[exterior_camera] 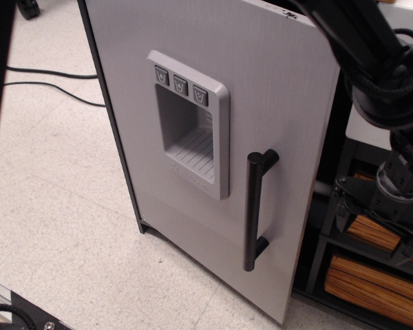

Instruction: Open fridge

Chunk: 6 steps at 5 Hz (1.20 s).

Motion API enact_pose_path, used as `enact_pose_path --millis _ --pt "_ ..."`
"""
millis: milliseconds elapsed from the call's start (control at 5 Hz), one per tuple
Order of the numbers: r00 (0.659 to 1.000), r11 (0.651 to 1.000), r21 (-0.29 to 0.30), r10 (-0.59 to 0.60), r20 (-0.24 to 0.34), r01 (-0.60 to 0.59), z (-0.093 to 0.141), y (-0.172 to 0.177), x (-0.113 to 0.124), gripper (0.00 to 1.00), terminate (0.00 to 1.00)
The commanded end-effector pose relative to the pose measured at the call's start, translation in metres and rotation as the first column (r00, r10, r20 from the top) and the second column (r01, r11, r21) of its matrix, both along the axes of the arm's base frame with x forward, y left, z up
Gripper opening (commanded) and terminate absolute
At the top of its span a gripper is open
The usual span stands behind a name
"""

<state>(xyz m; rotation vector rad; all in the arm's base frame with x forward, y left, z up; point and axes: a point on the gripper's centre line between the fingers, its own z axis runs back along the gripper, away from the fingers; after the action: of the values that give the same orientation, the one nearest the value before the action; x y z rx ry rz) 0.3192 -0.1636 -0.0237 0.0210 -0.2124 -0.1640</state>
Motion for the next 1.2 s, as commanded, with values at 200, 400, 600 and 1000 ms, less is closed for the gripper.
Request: enact_pose_path --millis 200,400,600,1000 --pt "0.995 0.999 -0.005 0.052 0.090 -0.052 0.042 0.021 0.030 1.00 0.00" --pt "0.995 0.997 0.008 0.070 0.073 -0.071 0.049 0.031 0.025 1.00 0.00" --pt "0.991 0.994 0.028 0.100 0.090 -0.103 0.055 0.044 0.015 1.00 0.00" --pt "0.972 0.974 0.048 0.216 0.094 -0.221 0.084 0.075 -0.024 1.00 0.00"
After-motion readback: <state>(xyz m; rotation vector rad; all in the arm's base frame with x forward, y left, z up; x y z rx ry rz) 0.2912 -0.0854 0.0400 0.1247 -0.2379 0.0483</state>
